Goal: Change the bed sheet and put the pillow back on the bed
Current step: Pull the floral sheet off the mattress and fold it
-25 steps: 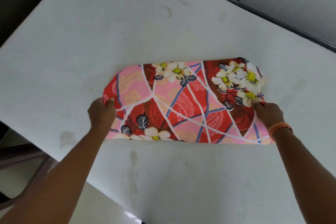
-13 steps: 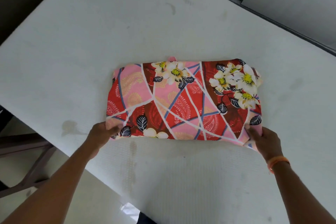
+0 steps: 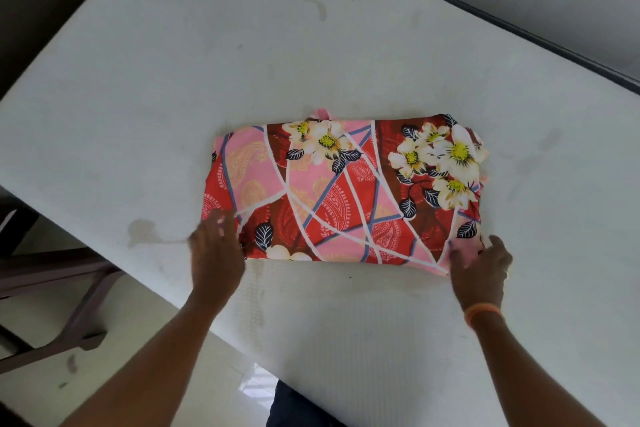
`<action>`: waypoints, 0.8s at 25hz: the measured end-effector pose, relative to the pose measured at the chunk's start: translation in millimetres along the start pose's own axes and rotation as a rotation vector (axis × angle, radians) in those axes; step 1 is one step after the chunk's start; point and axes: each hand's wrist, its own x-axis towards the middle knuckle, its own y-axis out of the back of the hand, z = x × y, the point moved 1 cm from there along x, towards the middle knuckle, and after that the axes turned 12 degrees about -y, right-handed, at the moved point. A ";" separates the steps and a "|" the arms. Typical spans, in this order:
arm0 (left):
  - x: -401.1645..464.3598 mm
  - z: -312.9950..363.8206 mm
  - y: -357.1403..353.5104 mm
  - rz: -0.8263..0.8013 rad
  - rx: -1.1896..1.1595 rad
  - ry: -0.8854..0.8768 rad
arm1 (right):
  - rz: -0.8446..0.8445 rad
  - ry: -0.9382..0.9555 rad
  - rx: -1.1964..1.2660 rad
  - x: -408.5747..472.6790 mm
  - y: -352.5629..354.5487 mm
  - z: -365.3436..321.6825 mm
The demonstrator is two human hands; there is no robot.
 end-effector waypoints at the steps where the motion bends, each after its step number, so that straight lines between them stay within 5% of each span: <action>1: -4.5 11.0 -5.6 0.018 -0.053 -0.232 | 0.078 0.223 -0.198 -10.6 -2.7 9.1; 4: -4.8 27.2 -25.0 -0.186 0.016 -0.501 | 0.098 0.633 -0.672 -20.1 -20.2 35.6; 11: 42.5 29.7 -23.2 -0.252 0.330 -0.526 | 0.305 0.891 -1.012 8.6 -16.9 2.2; 18: 66.1 31.1 118.5 -0.241 -0.181 -0.171 | 0.082 0.745 -0.753 -38.3 95.8 -82.2; 20: 75.2 28.0 176.1 -0.368 -0.217 -0.180 | -0.044 0.634 -0.802 -51.9 140.7 -99.0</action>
